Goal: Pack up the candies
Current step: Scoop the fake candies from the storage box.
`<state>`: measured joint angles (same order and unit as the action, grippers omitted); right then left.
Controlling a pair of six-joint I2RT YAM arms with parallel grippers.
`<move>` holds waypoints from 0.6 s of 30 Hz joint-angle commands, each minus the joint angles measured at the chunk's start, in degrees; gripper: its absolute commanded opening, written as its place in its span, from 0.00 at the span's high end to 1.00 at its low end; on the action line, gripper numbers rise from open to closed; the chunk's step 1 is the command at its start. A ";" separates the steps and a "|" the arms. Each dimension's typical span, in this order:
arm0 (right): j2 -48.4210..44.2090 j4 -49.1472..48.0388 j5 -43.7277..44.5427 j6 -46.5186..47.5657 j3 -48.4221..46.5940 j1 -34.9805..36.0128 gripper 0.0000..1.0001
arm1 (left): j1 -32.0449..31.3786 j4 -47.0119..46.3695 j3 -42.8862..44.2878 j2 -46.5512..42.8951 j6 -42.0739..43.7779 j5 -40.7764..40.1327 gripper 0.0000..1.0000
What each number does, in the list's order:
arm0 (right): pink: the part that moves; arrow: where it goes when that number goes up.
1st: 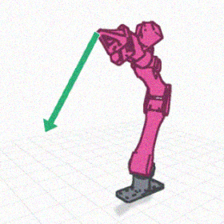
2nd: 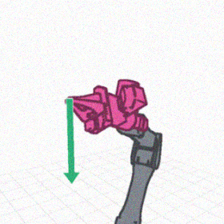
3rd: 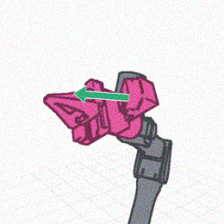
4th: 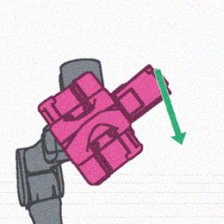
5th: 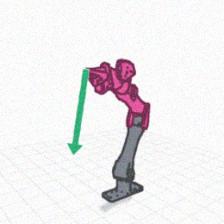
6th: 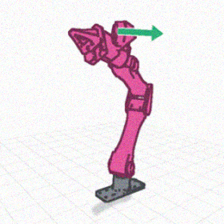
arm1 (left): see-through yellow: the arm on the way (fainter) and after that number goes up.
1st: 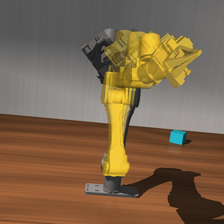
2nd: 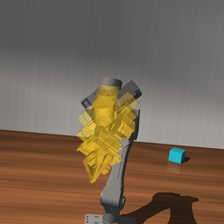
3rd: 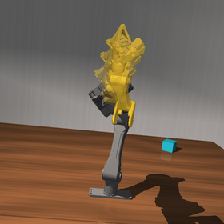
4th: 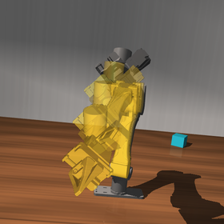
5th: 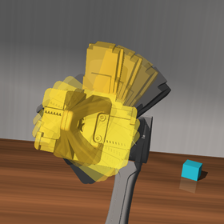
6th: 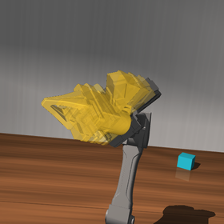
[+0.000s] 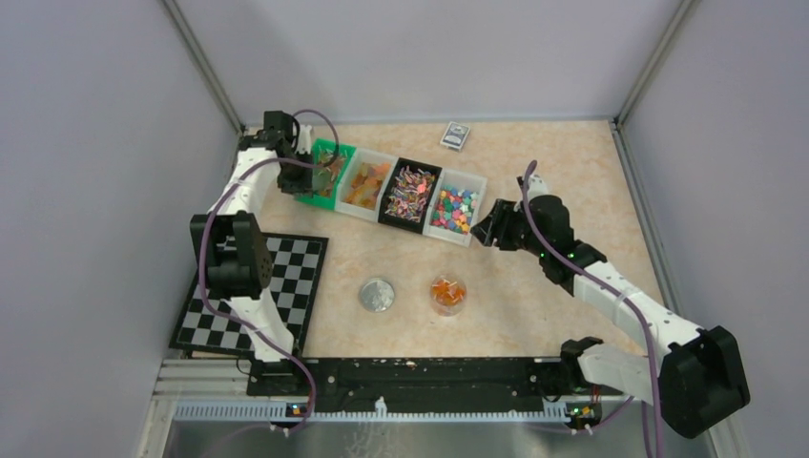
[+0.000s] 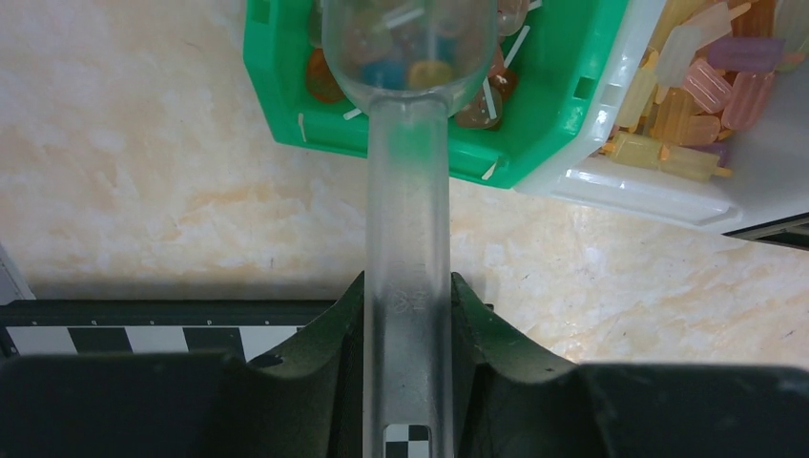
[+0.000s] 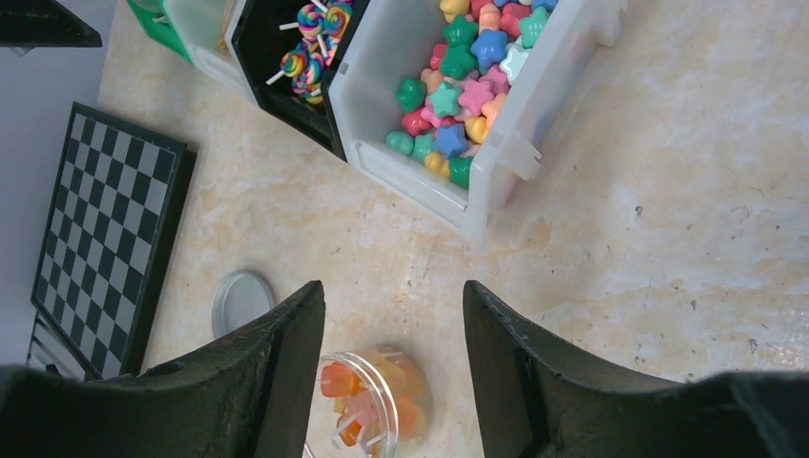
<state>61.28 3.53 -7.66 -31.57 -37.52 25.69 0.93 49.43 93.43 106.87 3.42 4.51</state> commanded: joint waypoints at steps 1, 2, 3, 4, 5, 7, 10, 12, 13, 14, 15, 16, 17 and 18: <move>0.04 -2.87 0.16 0.04 -0.30 -0.20 0.45 | 0.38 -7.58 -2.65 -1.24 1.28 0.16 1.00; 0.13 -2.95 0.23 0.01 -0.28 -0.20 0.45 | 0.38 -8.44 -3.76 -1.76 1.47 0.08 1.00; 0.11 -3.08 0.27 -0.08 -0.20 -0.20 0.45 | 0.34 -9.36 -4.88 -2.18 1.68 0.17 1.00; 0.27 -3.09 0.23 -0.18 -0.07 -0.25 0.45 | 0.37 -10.41 -6.08 -2.71 1.74 0.68 1.00; 0.44 -3.09 0.20 -0.39 0.03 -0.21 0.45 | 0.34 -11.92 -7.62 -3.32 1.93 0.86 1.00; 1.04 -4.19 -0.17 -0.70 0.16 -0.20 0.45 | 0.33 -15.64 -11.18 -4.45 1.95 0.64 1.00; 1.87 -4.81 -0.76 -1.10 -0.33 -0.27 0.46 | 0.38 -17.85 -14.55 -6.01 1.04 1.24 1.00; 2.05 -4.52 -0.88 -1.09 -0.60 -0.21 0.46 | 0.39 -20.00 -16.46 -7.39 1.40 1.18 1.00; 2.01 -4.41 -0.79 -1.05 -0.63 -0.20 0.46 | 0.39 -20.14 -16.88 -7.93 1.49 1.10 1.00; 1.81 -4.37 -0.67 -0.91 -0.56 -0.22 0.46 | 0.39 -20.08 -16.95 -8.30 1.50 1.01 1.00; 1.63 -4.35 -0.50 -0.87 -0.48 -0.21 0.46 | 0.36 -20.04 -17.04 -8.67 1.50 0.95 1.00; 1.51 -4.45 -0.39 -0.85 -0.38 -0.23 0.46 | 0.34 -20.04 -17.26 -9.12 1.31 0.83 1.00; 1.48 -4.52 -0.30 -0.86 -0.29 -0.20 0.46 | 0.38 -20.53 -17.69 -9.58 1.23 0.80 1.00; 1.48 -4.61 -0.34 -0.86 -0.23 -0.19 0.46 | 0.39 -21.39 -18.53 -10.33 1.24 0.98 1.00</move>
<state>63.09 1.61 -7.84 -32.16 -37.50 25.69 0.93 32.05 76.64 101.16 4.62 6.15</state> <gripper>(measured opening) 0.547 0.347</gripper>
